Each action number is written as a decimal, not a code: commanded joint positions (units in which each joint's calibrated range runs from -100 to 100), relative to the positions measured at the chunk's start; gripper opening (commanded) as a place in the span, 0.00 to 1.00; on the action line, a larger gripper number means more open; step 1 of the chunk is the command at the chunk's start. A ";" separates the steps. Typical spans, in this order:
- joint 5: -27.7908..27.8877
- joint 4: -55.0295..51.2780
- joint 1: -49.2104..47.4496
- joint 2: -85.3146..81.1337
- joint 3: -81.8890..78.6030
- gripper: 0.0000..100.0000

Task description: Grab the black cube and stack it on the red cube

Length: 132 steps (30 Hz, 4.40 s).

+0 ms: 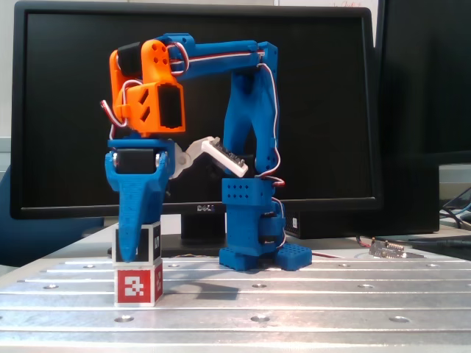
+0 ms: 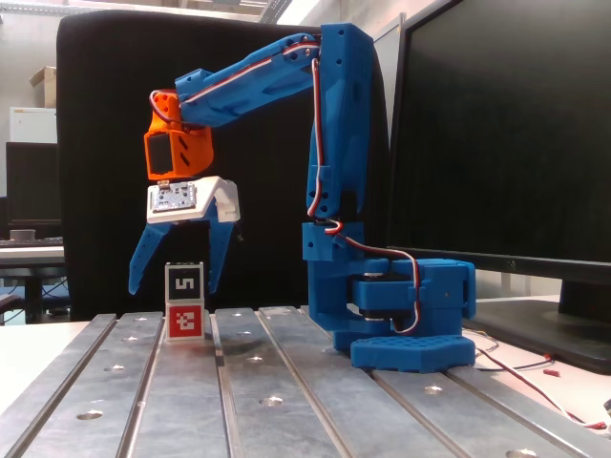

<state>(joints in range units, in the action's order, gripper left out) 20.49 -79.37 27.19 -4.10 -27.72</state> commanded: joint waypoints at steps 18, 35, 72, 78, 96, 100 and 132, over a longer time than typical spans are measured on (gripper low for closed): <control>-0.08 -15.07 -0.27 -0.99 16.82 0.37; -5.29 -19.00 -12.09 -0.99 26.50 0.15; -24.23 5.97 -36.82 -25.64 -19.37 0.08; -24.23 9.81 -34.09 -33.24 -28.23 0.08; -23.91 21.01 -32.98 -57.64 -51.57 0.08; -23.86 21.36 -31.73 -62.31 -54.91 0.08; -21.60 17.17 -27.52 -91.80 -72.01 0.08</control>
<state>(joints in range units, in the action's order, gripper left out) -2.91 -60.89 -0.59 -95.77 -99.73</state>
